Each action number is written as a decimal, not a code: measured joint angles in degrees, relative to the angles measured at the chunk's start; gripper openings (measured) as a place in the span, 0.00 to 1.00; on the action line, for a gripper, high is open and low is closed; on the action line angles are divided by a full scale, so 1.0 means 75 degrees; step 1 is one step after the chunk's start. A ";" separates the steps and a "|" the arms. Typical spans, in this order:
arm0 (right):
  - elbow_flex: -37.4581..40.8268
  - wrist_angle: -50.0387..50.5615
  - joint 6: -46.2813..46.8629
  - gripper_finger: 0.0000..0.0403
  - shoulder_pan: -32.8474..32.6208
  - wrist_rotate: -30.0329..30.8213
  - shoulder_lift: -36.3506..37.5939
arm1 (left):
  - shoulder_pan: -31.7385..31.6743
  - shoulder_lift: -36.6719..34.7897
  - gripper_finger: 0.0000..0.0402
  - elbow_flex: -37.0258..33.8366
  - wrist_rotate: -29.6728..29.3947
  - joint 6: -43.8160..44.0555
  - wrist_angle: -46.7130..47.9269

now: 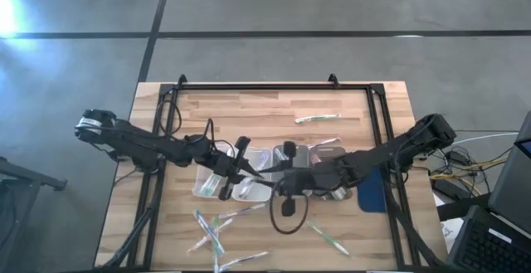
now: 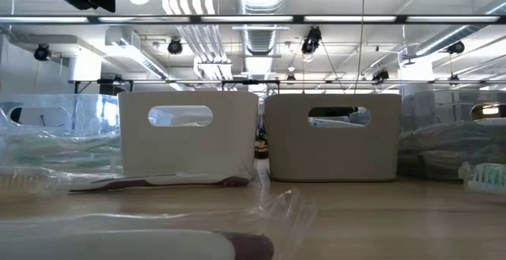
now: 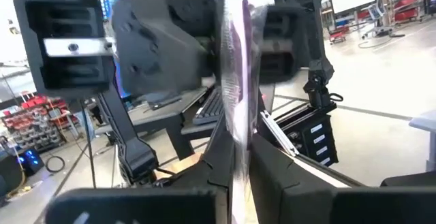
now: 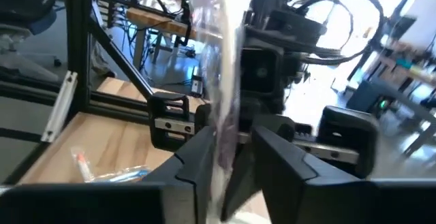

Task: Pick & Place Toothbrushes
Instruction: Put the purple toothbrush into the white bin

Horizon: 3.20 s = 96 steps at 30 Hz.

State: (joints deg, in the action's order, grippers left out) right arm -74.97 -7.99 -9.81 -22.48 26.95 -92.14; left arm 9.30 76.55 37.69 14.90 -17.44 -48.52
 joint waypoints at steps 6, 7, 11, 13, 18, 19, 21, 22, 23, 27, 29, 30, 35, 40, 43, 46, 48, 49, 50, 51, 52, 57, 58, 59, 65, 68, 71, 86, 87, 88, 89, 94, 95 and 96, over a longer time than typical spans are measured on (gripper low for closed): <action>-0.0089 0.1760 0.1134 0.38 0.0005 0.0042 0.0801 | 0.0009 0.0000 0.08 0.0027 -0.0197 0.0776 0.0158; -0.0089 0.2237 0.1368 0.40 0.0006 0.0042 0.0963 | 0.0006 0.0000 0.08 0.0045 -0.0353 0.1058 0.0184; -0.0081 0.4094 0.2405 0.47 0.0012 0.0038 0.1721 | -0.0005 -0.0003 0.07 0.0286 -0.1093 0.2128 0.0908; -0.0081 0.4873 0.2969 0.49 0.0012 0.0052 0.2125 | -0.0006 -0.0021 0.07 0.0599 -0.1745 0.2280 0.1838; -0.0049 0.6375 0.4058 0.49 0.0012 0.0089 0.3035 | -0.0011 0.0001 0.07 0.1966 -0.3943 0.3453 0.5328; -0.0049 0.6671 0.4186 0.48 0.0012 0.0093 0.3186 | -0.0012 0.0042 0.07 0.2247 -0.4270 0.3725 0.5940; -0.0049 0.7187 0.4371 0.46 0.0012 0.0102 0.3485 | -0.0008 0.0086 0.07 0.2691 -0.4672 0.4174 0.7026; -0.0048 0.7469 0.4400 0.46 0.0012 0.0103 0.3595 | -0.0006 0.0105 0.07 0.2846 -0.4744 0.4417 0.7410; -0.0046 0.7700 0.4402 0.45 0.0012 0.0104 0.3693 | -0.0006 0.0108 0.07 0.2963 -0.4758 0.4690 0.7699; -0.0040 0.8577 0.4402 0.41 0.0006 0.0101 0.4058 | -0.0003 0.0114 0.07 0.3202 -0.4794 0.5744 0.8634; -0.0040 0.8925 0.4402 0.39 0.0006 0.0100 0.4195 | -0.0003 0.0117 0.08 0.3214 -0.4797 0.6304 0.9013; -0.0037 0.9068 0.4402 0.38 0.0006 0.0099 0.4253 | -0.0003 0.0117 0.07 0.3208 -0.4819 0.6576 0.9149; -0.0017 0.9477 0.4346 0.32 0.0003 0.0095 0.4439 | 0.0115 0.0119 0.07 0.3197 -0.5098 0.7716 0.9585; -0.0014 0.9842 0.3793 0.28 0.0000 0.0095 0.4548 | 0.0531 0.0137 0.07 0.3197 -0.5292 0.8687 0.9662; -0.0005 1.0024 0.3445 0.25 0.0000 0.0108 0.4613 | 0.0810 0.0304 0.07 0.3194 -0.5500 0.9387 0.9767; -0.0005 1.0027 0.2974 0.22 0.0000 0.0237 0.4674 | 0.0984 0.0662 0.07 0.3194 -0.5506 0.9958 0.9790; -0.0005 1.0025 0.2734 0.20 0.0008 0.0240 0.4690 | 0.1059 0.0943 0.07 0.3186 -0.5392 1.0302 0.9878; -0.0003 1.0027 0.2630 0.20 0.0010 0.0240 0.4711 | 0.1081 0.1054 0.07 0.3187 -0.5305 1.0464 0.9877; -0.0002 1.0027 0.2528 0.19 0.0012 0.0240 0.4728 | 0.1097 0.1174 0.07 0.3231 -0.5228 1.0600 0.9971; -0.0002 1.0026 0.2456 0.18 0.0012 0.0240 0.4737 | 0.1106 0.1298 0.07 0.3325 -0.5171 1.0717 1.0115; -0.0002 1.0026 0.2380 0.18 0.0012 0.0240 0.4753 | 0.1107 0.1417 0.07 0.3467 -0.5094 1.0814 1.0277; -0.0002 1.0032 0.2045 0.17 0.0020 0.0237 0.4850 | 0.1105 0.2081 0.07 0.4877 -0.4838 1.1235 1.2033; -0.0002 1.0028 0.2030 0.17 0.0020 0.0237 0.4873 | 0.1105 0.2232 0.07 0.5291 -0.4802 1.1295 1.2496; -0.0002 1.0033 0.2019 0.18 0.0020 0.0236 0.4906 | 0.1105 0.2376 0.07 0.5728 -0.4755 1.1382 1.2988; -0.0002 1.0094 0.2078 0.22 0.0020 0.0234 0.5033 | 0.1110 0.3376 0.07 0.7604 -0.4621 1.1982 1.4846; -0.0002 1.0268 0.2189 0.24 0.0020 0.0234 0.5087 | 0.1110 0.3755 0.08 0.7959 -0.4271 1.2021 1.5168; -0.0001 1.0427 0.2376 0.25 0.0020 0.0232 0.5101 | 0.1091 0.3899 0.07 0.7919 -0.4016 1.2148 1.5317; 0.0027 1.0468 0.2514 0.29 0.0020 0.0232 0.5066 | 0.0660 0.3858 0.07 0.7413 -0.2836 1.2484 1.5481; 0.0027 1.0468 0.2512 0.29 0.0020 0.0232 0.5069 | 0.0585 0.3858 0.08 0.7383 -0.2717 1.2480 1.5469; 0.0027 1.0470 0.2511 0.28 0.0020 0.0232 0.5069 | 0.0517 0.3858 0.08 0.7355 -0.2615 1.2479 1.5469; 0.0027 1.0468 0.2511 0.28 0.0020 0.0232 0.5069 | 0.0456 0.3858 0.08 0.7323 -0.2520 1.2448 1.5464; 0.0027 1.0470 0.2370 0.22 0.0020 0.0232 0.5072 | 0.0275 0.3858 0.07 0.7309 -0.2427 1.2278 1.5325; 0.0027 1.0468 0.2341 0.21 0.0020 0.0232 0.5069 | 0.0271 0.3858 0.07 0.7309 -0.2425 1.2246 1.5237; 0.0027 1.0470 0.2334 0.20 0.0020 0.0232 0.5069 | 0.0271 0.3858 0.07 0.7309 -0.2423 1.2230 1.5182</action>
State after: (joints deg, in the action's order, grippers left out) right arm -74.76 70.53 7.69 -22.33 28.69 -54.13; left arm 11.33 105.49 92.51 -3.28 74.28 65.35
